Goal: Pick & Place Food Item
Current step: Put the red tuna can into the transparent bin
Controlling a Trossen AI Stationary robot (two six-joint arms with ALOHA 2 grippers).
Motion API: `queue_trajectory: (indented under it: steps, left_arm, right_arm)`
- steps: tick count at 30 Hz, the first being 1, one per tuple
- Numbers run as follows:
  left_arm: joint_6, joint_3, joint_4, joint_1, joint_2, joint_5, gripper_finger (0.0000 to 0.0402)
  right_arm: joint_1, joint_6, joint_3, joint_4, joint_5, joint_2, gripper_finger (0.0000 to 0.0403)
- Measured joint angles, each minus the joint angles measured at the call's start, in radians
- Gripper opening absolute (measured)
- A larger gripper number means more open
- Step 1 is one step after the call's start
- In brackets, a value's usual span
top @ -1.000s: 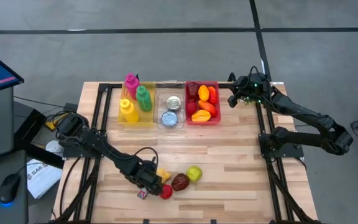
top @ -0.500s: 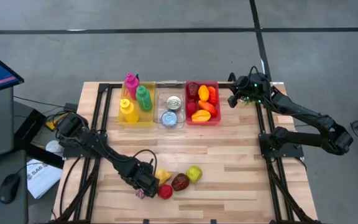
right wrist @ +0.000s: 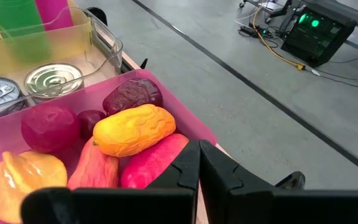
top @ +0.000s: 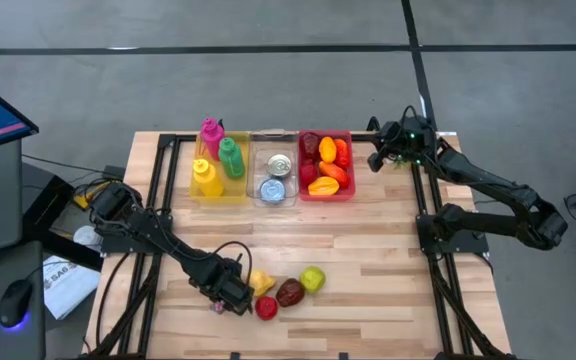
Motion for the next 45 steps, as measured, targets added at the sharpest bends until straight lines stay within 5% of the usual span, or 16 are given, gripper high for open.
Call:
queue_trajectory:
  steps: [8,18,29,37,45]
  left_arm:
    - [-0.063,0.0,0.0,0.0,0.0,-0.01,0.0107]
    - [-0.105,0.001,-0.002,0.001,-0.001,-0.062,0.0143]
    - [-0.106,-0.088,0.042,0.051,-0.009,-0.042,0.0101]
    - [-0.102,-0.117,0.056,0.088,-0.004,-0.067,0.0156]
    - [-0.102,-0.118,0.111,0.089,-0.009,-0.062,0.0158]
  right_arm:
    - [-0.022,0.0,0.0,0.0,0.0,0.0,0.0003]
    - [-0.022,0.003,0.0,0.006,0.0,0.0,0.0003]
    - [-0.022,0.003,-0.001,0.211,0.0,0.0,0.0003]
    - [-0.023,0.003,-0.001,0.308,0.007,0.0,0.0003]
    - [-0.08,0.001,-0.001,0.33,0.026,0.0,0.0003]
